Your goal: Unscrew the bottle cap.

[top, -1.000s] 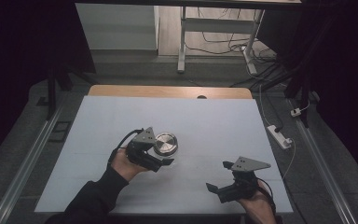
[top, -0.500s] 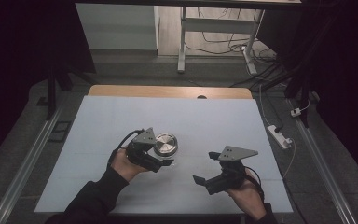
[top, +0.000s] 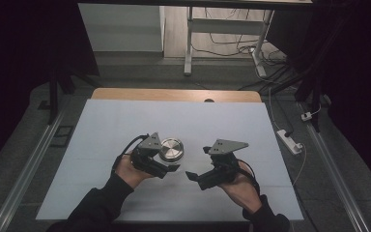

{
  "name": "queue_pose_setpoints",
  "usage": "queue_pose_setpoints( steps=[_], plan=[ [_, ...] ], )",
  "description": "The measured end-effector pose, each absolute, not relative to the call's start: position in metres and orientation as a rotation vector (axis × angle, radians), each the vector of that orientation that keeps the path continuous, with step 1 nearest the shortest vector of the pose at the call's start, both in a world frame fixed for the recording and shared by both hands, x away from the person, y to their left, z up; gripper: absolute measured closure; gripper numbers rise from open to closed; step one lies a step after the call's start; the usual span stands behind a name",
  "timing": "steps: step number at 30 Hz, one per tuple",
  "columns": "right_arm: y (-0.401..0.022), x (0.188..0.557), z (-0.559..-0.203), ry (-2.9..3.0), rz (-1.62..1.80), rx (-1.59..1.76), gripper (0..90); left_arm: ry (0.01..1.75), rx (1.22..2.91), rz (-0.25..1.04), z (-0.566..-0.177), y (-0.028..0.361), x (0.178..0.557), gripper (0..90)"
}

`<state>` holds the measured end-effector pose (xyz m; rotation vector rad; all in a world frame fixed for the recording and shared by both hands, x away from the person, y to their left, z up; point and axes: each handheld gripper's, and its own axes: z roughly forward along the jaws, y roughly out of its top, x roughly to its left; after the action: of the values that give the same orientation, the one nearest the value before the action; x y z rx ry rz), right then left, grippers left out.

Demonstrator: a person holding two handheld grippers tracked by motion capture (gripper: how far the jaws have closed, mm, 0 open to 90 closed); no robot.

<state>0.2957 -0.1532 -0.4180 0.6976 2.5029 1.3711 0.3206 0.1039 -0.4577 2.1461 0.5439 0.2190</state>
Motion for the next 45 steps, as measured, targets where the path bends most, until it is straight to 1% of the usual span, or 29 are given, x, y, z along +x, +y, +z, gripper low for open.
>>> queue_pose_setpoints(
  steps=[9,19,22,25,26,27,30,39,41,45],
  plan=[
    [-0.131,0.307,-0.412,2.515,1.358,0.693,0.0,0.555,2.156,0.225,-0.459,0.102,0.321,15.6],
    [-0.098,0.321,-0.413,2.511,1.328,0.701,0.0,0.568,2.167,0.221,-0.462,0.1,0.321,15.7],
    [-0.091,0.324,-0.413,2.505,1.331,0.708,5.0,0.564,2.167,0.217,-0.462,0.099,0.321,15.7],
    [-0.086,0.326,-0.415,2.524,1.322,0.677,12.8,0.561,2.167,0.211,-0.462,0.099,0.321,15.7],
    [-0.086,0.326,-0.415,2.524,1.327,0.674,16.6,0.561,2.165,0.205,-0.461,0.099,0.321,15.7],
    [-0.086,0.326,-0.415,2.531,1.339,0.664,17.4,0.559,2.166,0.201,-0.461,0.1,0.321,15.7],
    [-0.086,0.326,-0.415,2.528,1.337,0.63,17.8,0.56,2.162,0.194,-0.462,0.1,0.321,15.7],
    [-0.095,0.333,-0.411,2.633,1.413,0.427,17.9,0.438,2.178,0.136,-0.456,0.103,0.32,15.7],
    [-0.103,0.34,-0.411,2.694,1.492,0.306,17.8,0.383,2.167,0.095,-0.455,0.104,0.319,15.6],
    [-0.109,0.346,-0.412,2.752,1.562,0.142,17.7,0.324,2.179,0.07,-0.455,0.103,0.318,15.7]
  ],
)
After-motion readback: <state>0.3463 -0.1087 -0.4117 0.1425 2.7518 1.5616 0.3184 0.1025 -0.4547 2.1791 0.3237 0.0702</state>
